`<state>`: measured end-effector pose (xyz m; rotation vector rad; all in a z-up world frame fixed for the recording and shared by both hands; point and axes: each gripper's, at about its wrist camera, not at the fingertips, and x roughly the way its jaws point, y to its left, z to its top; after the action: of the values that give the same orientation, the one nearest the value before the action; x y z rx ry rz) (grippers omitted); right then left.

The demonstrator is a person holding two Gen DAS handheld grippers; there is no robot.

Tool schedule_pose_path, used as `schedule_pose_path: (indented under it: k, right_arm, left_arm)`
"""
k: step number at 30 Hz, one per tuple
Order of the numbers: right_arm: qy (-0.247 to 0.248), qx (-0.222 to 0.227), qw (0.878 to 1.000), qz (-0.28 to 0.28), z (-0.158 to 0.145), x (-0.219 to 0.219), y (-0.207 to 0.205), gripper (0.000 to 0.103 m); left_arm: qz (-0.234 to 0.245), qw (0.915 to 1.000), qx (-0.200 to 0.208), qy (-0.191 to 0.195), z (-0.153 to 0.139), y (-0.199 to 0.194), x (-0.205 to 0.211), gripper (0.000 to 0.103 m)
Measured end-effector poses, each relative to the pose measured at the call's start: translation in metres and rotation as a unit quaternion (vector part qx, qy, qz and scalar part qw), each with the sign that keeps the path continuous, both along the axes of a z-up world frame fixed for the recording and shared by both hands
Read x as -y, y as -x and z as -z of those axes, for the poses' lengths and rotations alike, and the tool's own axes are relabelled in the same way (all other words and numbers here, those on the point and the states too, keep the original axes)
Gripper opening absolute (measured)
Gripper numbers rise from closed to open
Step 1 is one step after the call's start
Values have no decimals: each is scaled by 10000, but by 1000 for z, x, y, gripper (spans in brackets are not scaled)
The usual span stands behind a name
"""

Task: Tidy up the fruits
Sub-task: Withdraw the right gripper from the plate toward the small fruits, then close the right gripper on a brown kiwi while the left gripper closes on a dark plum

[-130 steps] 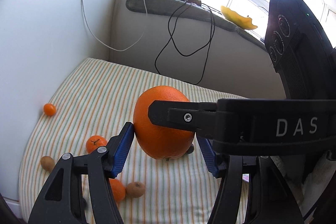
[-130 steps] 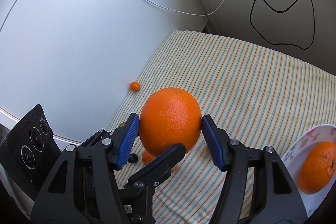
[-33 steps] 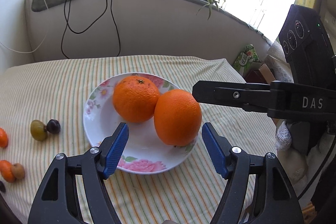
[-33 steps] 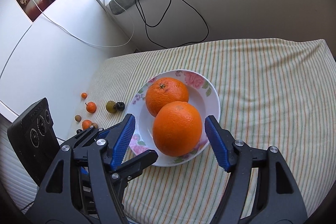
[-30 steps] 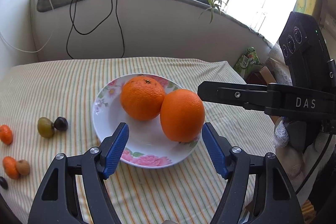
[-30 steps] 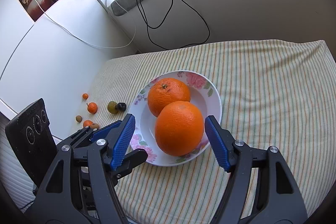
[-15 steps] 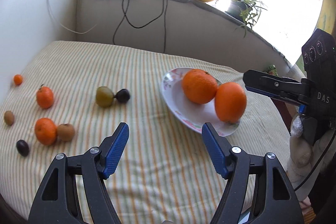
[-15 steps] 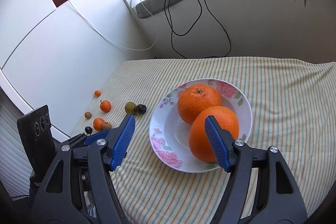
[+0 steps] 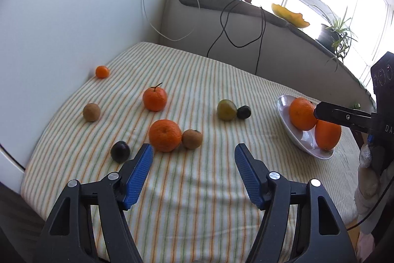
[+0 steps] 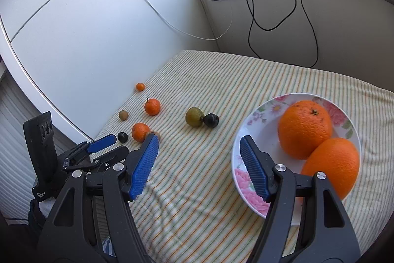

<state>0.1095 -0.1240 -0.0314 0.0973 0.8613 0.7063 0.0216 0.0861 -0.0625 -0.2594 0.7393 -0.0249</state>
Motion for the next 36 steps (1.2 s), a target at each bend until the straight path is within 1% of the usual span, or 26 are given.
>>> schedule_pose_path:
  k: [2,5,7,10,13,14,15,22,27,33,36]
  right_arm:
    - [42,-56,9998,-184,4,-12,0,71]
    - [143,-59,9990,-421,10,-32,1,63]
    - [217,-80,9981,-569,15,-48,1,58]
    - [339,-106,9964,-771,21,-67,4,52]
    - [475,-106,9946,-913,29,-84,4,50]
    - [512,-124,9940,-960,32,-89,4,45]
    - [548,-149,9933,-1004,35,-95,3,43]
    - [792,-135,9892,-1223,50,-126,-3,41]
    - [993,-60,9853,-1385,59,-144,-5,40]
    - [1201,29,9812,-1514,70,-160,-8,40]
    - [1271,61,9799,-1537,73,-165,-9,39]
  left_arm:
    - [-83,10000,-34,9,4,3,-10,60]
    - [-185,9998,-98,65,11,5,-24,54]
    - [-305,9994,-102,91,14,6,-34,51]
    - [-423,9990,-103,136,17,6,-46,50]
    - [-465,9987,-161,101,22,4,-54,45]
    - [-463,9987,-188,114,25,3,-55,43]
    - [-453,9987,-208,138,27,3,-57,42]
    - [-383,9986,-251,250,33,-4,-63,37]
    - [-369,9986,-281,241,35,-7,-66,34]
    - [-329,9986,-321,263,39,-8,-67,32]
    - [-312,9987,-340,204,41,-10,-66,31]
